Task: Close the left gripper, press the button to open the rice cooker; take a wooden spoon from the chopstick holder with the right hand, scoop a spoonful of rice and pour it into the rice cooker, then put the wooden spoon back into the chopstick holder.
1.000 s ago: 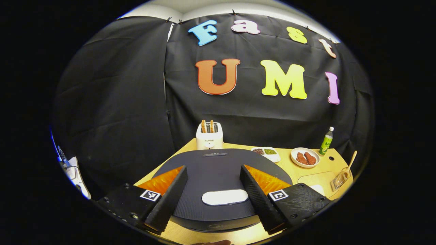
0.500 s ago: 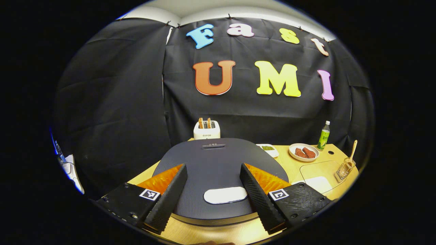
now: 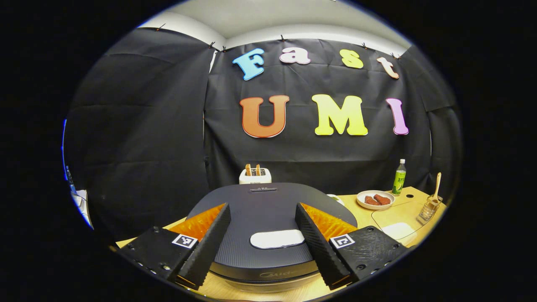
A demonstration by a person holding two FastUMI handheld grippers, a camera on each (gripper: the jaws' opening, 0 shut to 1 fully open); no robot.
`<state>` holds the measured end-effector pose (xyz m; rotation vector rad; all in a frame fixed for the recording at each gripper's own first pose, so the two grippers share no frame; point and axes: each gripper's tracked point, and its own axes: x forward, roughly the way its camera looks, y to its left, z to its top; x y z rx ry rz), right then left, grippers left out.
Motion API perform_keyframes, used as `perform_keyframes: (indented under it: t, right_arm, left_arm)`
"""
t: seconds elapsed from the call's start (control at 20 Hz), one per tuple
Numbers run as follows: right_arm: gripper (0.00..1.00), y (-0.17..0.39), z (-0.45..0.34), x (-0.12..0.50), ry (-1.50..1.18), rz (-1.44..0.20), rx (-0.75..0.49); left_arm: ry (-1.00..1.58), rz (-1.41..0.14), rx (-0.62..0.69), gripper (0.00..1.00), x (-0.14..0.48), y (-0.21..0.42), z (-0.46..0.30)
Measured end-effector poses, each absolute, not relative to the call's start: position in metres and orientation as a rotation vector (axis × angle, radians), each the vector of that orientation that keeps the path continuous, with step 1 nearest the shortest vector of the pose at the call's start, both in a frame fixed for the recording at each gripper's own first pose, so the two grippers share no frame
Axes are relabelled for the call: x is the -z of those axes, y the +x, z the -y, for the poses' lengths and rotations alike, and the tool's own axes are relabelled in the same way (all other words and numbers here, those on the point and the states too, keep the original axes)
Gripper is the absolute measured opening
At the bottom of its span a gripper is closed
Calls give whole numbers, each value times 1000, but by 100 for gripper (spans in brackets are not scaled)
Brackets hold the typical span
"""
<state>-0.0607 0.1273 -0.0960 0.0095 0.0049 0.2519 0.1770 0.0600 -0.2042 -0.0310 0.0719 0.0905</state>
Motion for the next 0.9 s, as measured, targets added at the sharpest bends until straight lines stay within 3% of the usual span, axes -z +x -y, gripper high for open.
perform_keyframes:
  t: [0.55,0.9]
  right_arm:
    - [100,-56,-124,103,18,-25,-239]
    - [100,-52,-112,104,13,-26,-201]
  left_arm:
    - [-5,-169,-20,98,193,149,-51]
    - [26,-91,-12,96,142,101,-25]
